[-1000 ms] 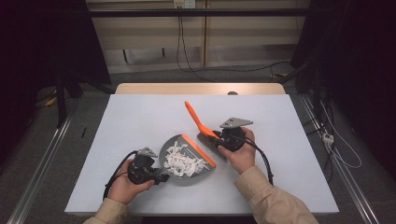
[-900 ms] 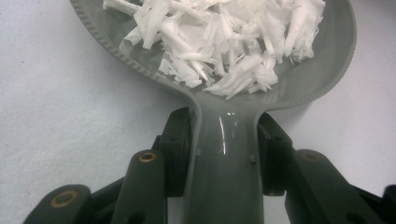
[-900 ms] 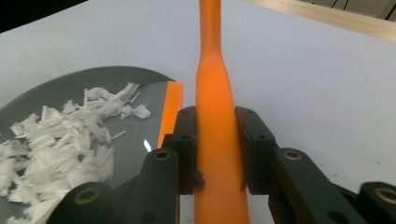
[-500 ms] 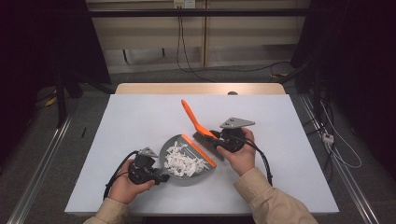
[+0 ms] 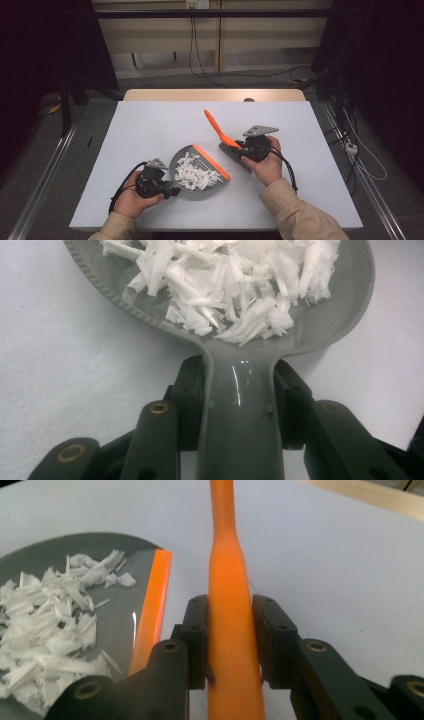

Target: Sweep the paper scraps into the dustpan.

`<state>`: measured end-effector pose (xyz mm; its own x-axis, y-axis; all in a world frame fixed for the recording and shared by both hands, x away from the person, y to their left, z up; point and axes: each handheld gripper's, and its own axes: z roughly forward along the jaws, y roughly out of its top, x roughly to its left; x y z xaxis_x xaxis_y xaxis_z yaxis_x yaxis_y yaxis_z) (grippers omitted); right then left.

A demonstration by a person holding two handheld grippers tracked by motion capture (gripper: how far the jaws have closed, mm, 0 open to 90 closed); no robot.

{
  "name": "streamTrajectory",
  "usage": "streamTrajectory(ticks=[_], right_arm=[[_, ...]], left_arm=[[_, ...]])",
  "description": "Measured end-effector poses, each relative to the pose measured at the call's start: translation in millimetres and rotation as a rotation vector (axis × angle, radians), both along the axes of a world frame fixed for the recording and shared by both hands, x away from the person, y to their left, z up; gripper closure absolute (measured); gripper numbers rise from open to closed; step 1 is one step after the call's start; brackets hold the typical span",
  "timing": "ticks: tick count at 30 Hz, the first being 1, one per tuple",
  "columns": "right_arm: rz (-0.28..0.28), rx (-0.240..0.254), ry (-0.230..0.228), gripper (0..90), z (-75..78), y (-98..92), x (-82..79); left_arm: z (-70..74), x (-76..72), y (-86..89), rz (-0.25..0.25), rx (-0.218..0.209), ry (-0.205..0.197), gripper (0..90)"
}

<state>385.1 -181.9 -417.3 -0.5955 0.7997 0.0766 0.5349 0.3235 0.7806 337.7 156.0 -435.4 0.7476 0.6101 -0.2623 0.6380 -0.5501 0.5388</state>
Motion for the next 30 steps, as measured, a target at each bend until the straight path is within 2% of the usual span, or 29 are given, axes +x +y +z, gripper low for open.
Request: streamTrajectory(ticks=[2,4,6,7,13,16,17,18,20,22,24,25,26,28,30], right_arm=[[0.006,-0.017,0.020,68.3,4.5,0.2,0.4],[0.020,-0.051,0.025,70.3,8.0,0.6,1.2],[0.021,-0.081,0.048,71.2,9.4,0.9,1.5],[0.019,-0.092,0.051,71.3,10.1,0.6,1.1],[0.003,-0.119,0.092,71.6,13.6,2.1,-5.9],[-0.012,-0.080,0.092,71.6,11.3,4.1,-11.8],[-0.017,-0.073,0.086,71.5,10.5,5.3,-14.2],[-0.019,-0.059,0.084,71.4,9.7,6.7,-16.6],[-0.033,-0.058,0.064,71.5,8.2,10.7,-21.2],[-0.028,-0.023,0.071,71.4,6.8,15.7,-24.1],[-0.035,-0.019,0.061,71.5,6.2,22.8,-27.3],[-0.025,0.002,0.067,71.6,5.8,25.7,-27.4],[-0.018,0.047,0.086,71.7,5.1,27.9,-27.4],[-0.004,0.064,0.064,71.8,6.7,32.6,-28.2],[0.017,0.134,0.059,71.8,9.7,33.3,-28.2]], left_arm=[[0.8,0.1,2.8,-0.018,0.004,0.002,62.6],[1.1,-1.8,3.4,-0.001,-0.009,-0.002,62.6],[2.6,-2.6,6.1,-0.024,0.003,-0.005,62.6],[2.7,-4.1,6.3,-0.006,-0.012,-0.002,62.7],[4.0,-5.0,10.5,0.004,-0.012,-0.002,62.6],[3.9,-4.7,8.8,-0.003,-0.003,-0.002,62.6],[3.3,-5.0,7.6,0.014,-0.016,0.001,62.5],[3.0,-4.5,6.6,0.010,-0.010,0.003,62.6],[1.6,-3.4,3.7,0.014,-0.012,0.003,62.5],[0.7,-2.0,1.4,-0.004,0.007,0.004,62.6],[-0.9,-2.6,-1.7,0.008,0.004,0.012,62.6],[-1.4,-2.2,-2.0,-0.002,0.012,0.011,62.6],[-1.5,-2.5,-2.2,-0.003,0.020,0.013,62.6],[-2.5,-3.3,-1.8,0.013,0.000,0.012,62.5],[-2.9,-3.5,-1.3,0.005,0.013,0.006,62.3]])
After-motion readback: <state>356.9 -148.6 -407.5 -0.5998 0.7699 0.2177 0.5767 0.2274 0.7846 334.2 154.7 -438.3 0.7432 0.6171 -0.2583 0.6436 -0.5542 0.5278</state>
